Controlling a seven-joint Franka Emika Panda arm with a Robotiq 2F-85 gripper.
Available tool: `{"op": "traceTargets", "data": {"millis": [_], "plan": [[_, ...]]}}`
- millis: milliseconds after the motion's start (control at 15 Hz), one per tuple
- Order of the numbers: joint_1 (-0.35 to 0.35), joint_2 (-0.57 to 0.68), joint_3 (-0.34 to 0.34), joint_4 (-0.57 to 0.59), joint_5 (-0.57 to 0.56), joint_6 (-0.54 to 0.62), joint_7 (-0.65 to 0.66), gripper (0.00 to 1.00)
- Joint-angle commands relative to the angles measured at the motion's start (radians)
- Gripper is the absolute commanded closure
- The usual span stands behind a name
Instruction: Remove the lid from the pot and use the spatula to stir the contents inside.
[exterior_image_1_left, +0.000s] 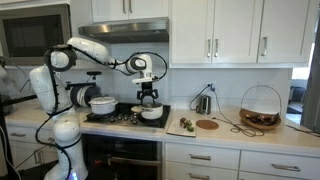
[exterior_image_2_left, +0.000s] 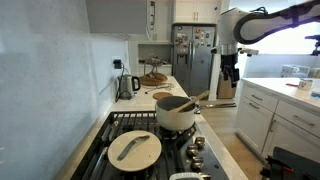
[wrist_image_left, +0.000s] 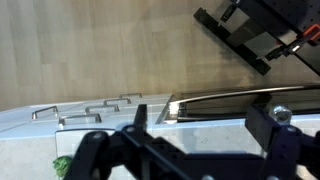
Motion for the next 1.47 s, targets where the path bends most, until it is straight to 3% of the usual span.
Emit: {"op": "traceTargets", "data": {"millis": [0, 333, 800, 1400], "plan": [[-0.023, -0.172, -0.066, -0.182, 0.095, 0.107, -0.094, 0.0], [-0.021, -0.357, -0.145, -0.371, 0.181, 0.253, -0.22, 0.0], [0.029, -0.534, -0.166, -0.56, 0.259, 0.41, -0.305, 0.0], [0.164, -0.582, -0.232, -0.659, 0.393, 0.658, -0.351, 0.0]]}}
